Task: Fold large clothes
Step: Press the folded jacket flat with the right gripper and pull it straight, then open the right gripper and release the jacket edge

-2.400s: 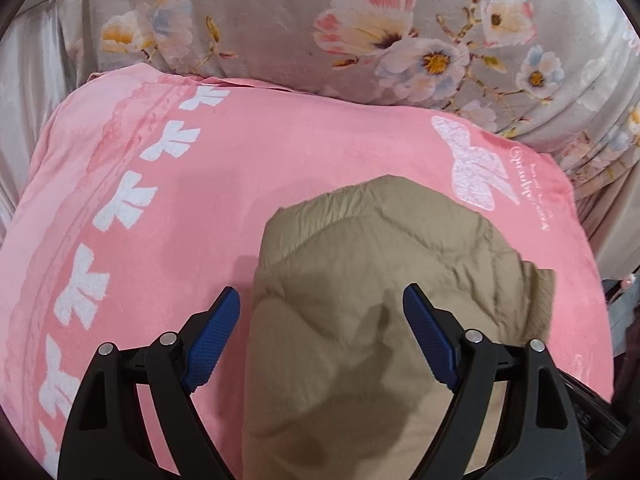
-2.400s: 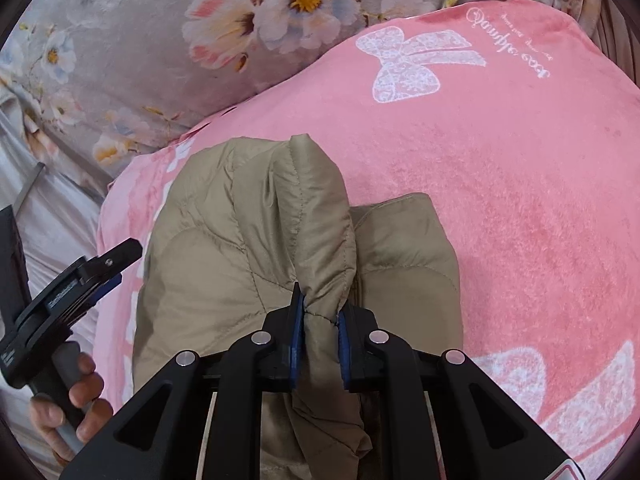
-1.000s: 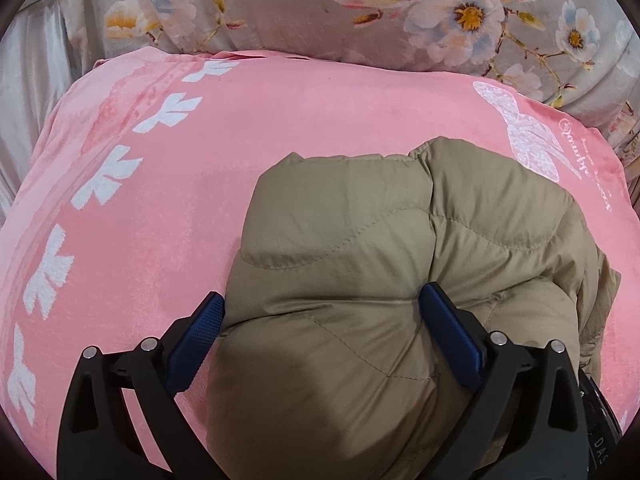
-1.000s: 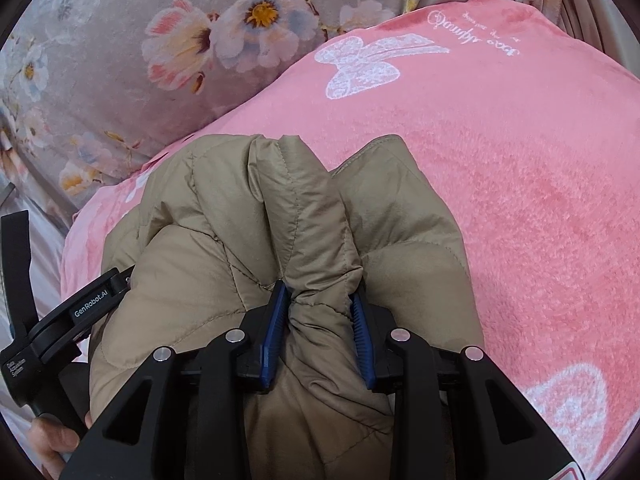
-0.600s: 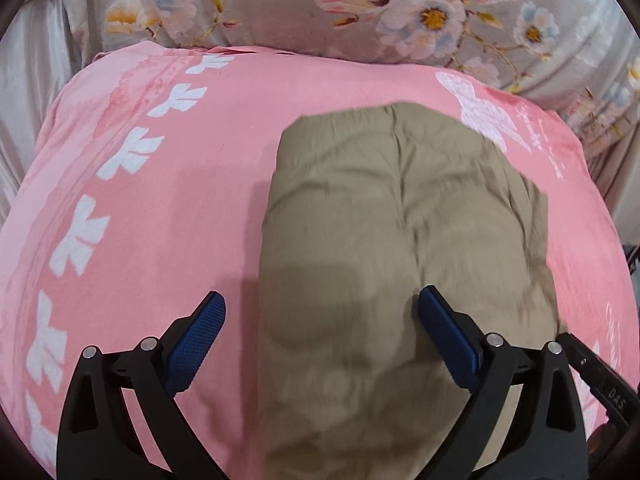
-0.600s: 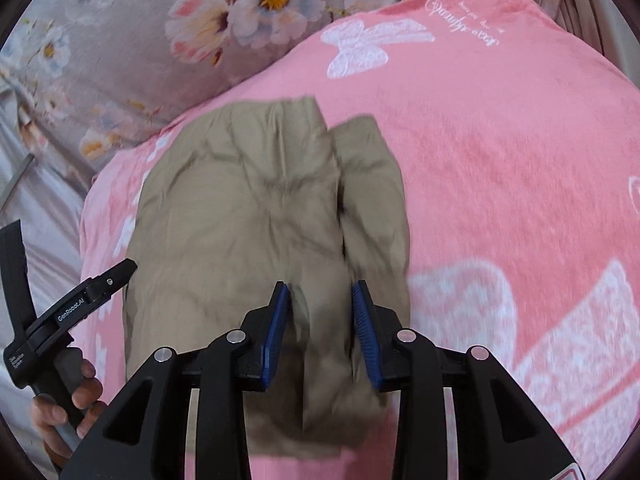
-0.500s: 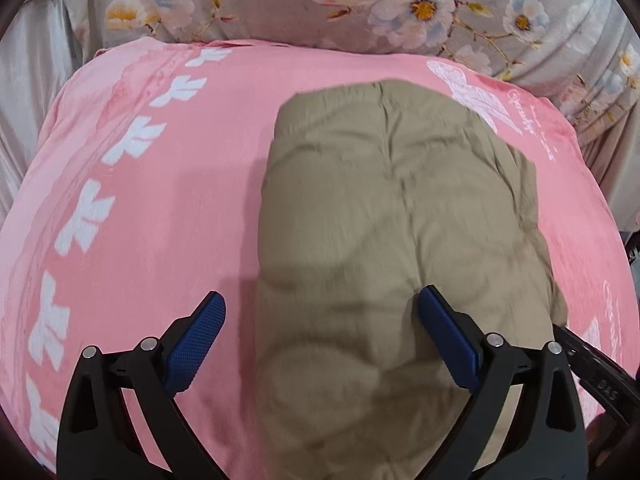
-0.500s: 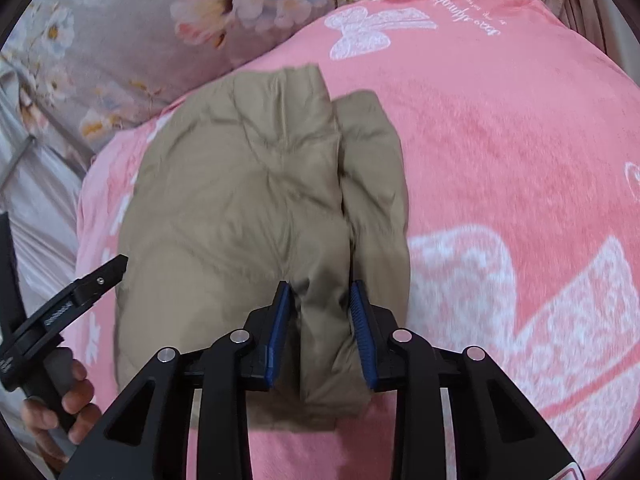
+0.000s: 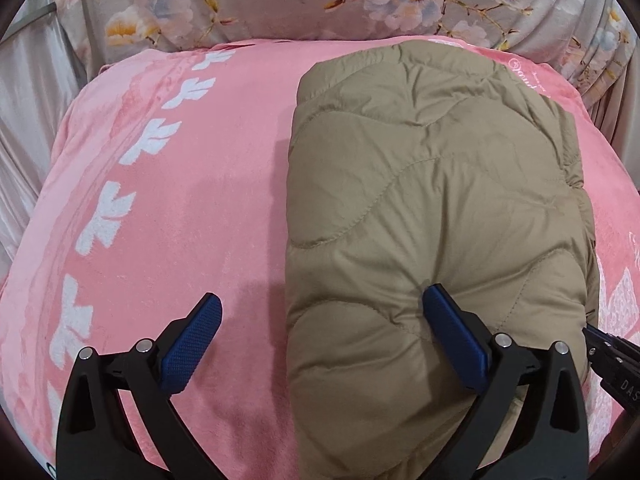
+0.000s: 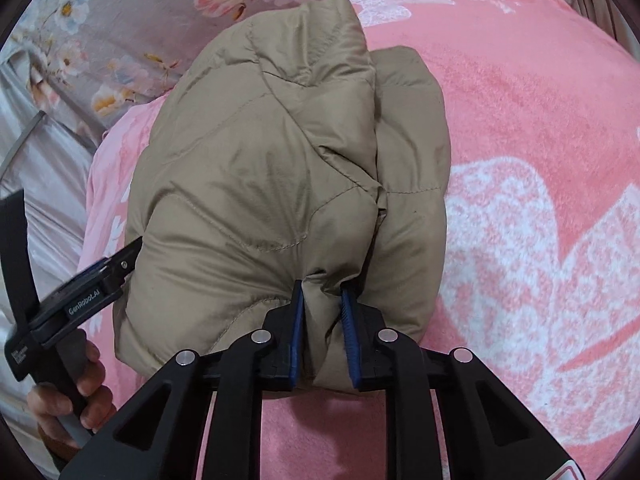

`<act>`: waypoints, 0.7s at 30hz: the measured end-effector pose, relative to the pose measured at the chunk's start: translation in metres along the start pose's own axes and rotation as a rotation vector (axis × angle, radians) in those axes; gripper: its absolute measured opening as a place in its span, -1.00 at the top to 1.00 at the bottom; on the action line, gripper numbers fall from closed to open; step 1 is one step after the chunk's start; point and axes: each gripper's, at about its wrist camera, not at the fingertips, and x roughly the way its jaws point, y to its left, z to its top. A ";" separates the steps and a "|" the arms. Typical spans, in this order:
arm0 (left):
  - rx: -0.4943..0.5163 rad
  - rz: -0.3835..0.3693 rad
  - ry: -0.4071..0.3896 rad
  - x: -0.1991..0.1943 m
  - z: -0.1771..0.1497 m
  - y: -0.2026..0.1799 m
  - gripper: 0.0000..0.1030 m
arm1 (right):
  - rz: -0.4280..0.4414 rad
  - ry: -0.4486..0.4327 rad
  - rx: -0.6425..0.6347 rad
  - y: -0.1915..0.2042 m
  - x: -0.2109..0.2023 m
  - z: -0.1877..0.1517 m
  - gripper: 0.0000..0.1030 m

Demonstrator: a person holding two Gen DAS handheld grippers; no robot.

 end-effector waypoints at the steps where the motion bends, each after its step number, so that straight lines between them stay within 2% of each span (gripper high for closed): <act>1: -0.001 -0.003 0.001 0.003 -0.001 -0.001 -0.91 | 0.010 0.001 0.014 -0.002 0.003 0.000 0.64; 6: 0.033 0.031 -0.025 0.009 -0.005 -0.009 -0.91 | -0.003 -0.019 -0.002 0.000 0.010 -0.002 0.64; 15: 0.025 0.014 -0.021 0.018 -0.006 -0.008 -0.91 | -0.002 -0.034 -0.004 0.004 0.017 0.002 0.64; 17: 0.021 0.016 -0.023 0.018 -0.005 -0.008 -0.91 | 0.029 -0.046 0.018 0.000 0.016 0.002 0.64; 19: 0.015 0.009 -0.017 0.009 -0.004 -0.005 -0.91 | 0.074 -0.045 0.091 -0.014 0.004 0.000 0.64; 21: 0.012 -0.029 -0.008 -0.010 -0.009 0.004 -0.90 | 0.119 -0.065 0.137 -0.024 -0.019 -0.007 0.63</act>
